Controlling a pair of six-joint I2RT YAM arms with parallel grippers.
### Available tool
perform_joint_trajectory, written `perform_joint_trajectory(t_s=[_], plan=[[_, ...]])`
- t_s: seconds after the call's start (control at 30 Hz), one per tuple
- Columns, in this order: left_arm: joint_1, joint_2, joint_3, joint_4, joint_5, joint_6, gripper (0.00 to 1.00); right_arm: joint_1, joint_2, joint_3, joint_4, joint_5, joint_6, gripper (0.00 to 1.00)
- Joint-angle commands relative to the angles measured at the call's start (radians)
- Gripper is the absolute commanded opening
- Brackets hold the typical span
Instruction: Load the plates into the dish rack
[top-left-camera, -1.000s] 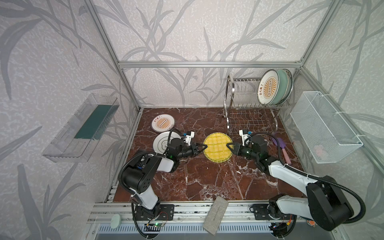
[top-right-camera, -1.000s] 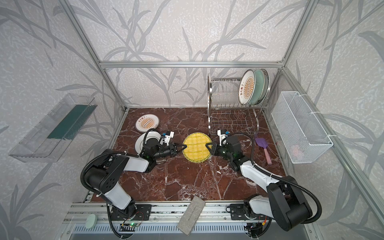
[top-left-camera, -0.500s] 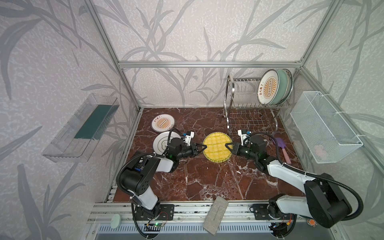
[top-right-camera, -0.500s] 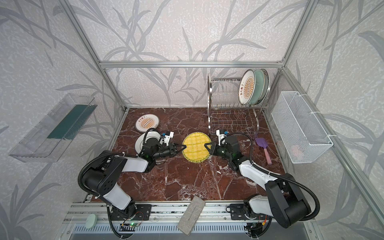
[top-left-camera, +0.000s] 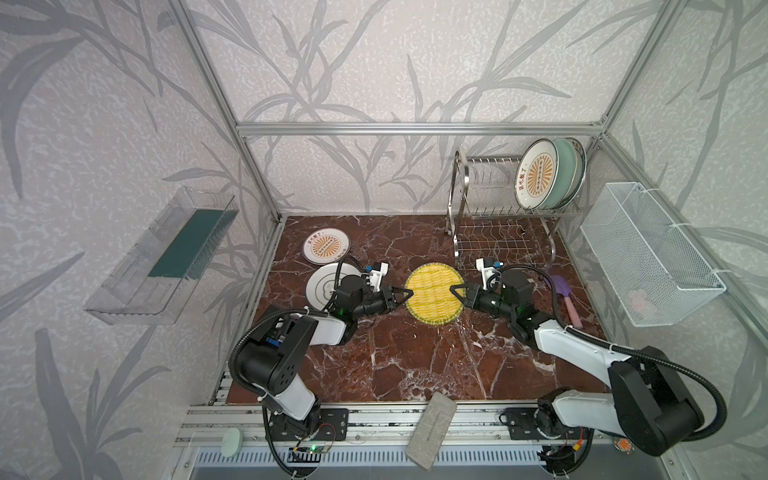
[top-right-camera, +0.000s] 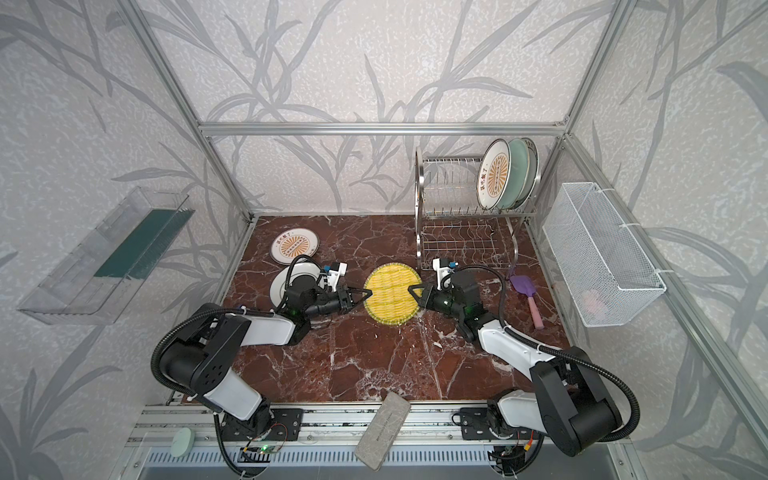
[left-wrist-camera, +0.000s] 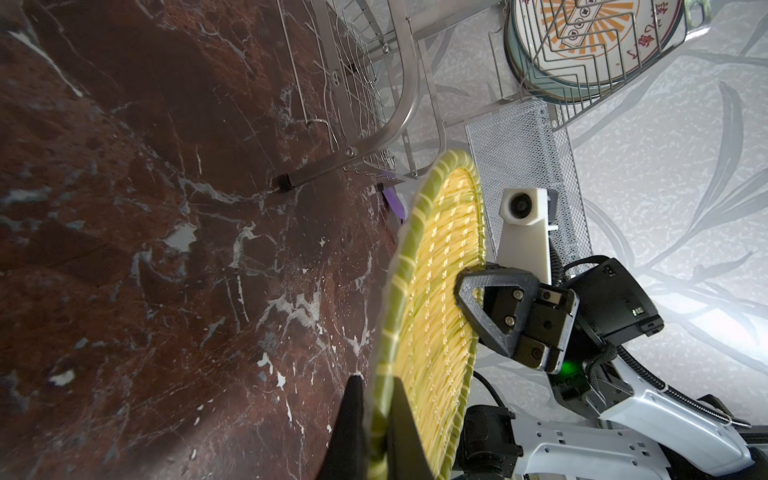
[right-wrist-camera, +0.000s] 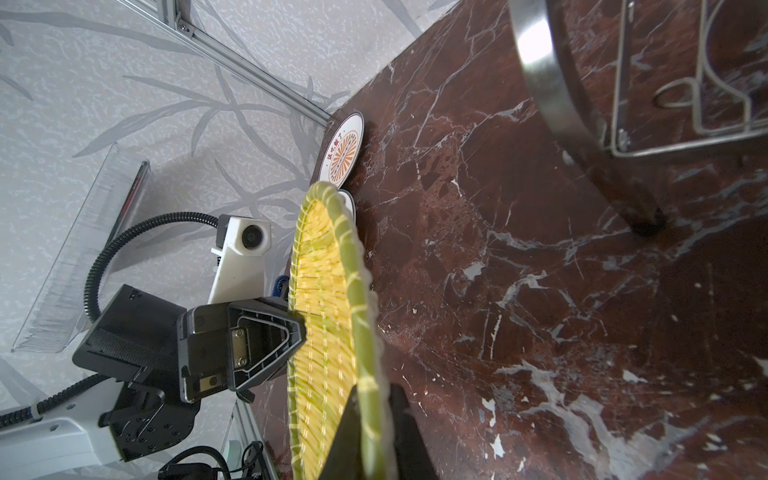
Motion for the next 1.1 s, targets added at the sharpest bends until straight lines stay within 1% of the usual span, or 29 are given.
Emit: perform_joint_trajectory(t_s=[0.0,0.03,0.2,0.37,0.47,0.67,0.83,1.07], plan=[[-0.009,-0.051,0.005,-0.021,0.001,0.007,0.09,0.011,0.002,0.011,0.002,0.010,-0.082,0.00],[-0.010,-0.055,0.006,-0.032,0.000,0.013,0.11,0.011,0.002,0.011,0.002,0.011,-0.082,0.00],[-0.009,-0.069,0.009,-0.072,-0.002,0.038,0.31,0.009,-0.001,0.012,0.001,0.015,-0.082,0.00],[-0.009,-0.068,0.010,-0.088,-0.006,0.044,0.42,0.008,-0.011,0.013,-0.016,0.031,-0.092,0.00],[-0.010,-0.082,0.014,-0.144,-0.024,0.071,0.47,0.005,-0.029,0.017,-0.040,0.044,-0.105,0.00],[-0.010,-0.152,0.042,-0.385,-0.079,0.188,0.52,-0.025,-0.089,0.013,-0.097,0.076,-0.129,0.00],[-0.009,-0.265,0.090,-0.673,-0.160,0.325,0.53,-0.087,-0.170,0.021,-0.161,0.078,-0.150,0.00],[-0.009,-0.400,0.213,-1.026,-0.253,0.490,0.55,-0.167,-0.298,0.105,-0.339,0.090,-0.259,0.00]])
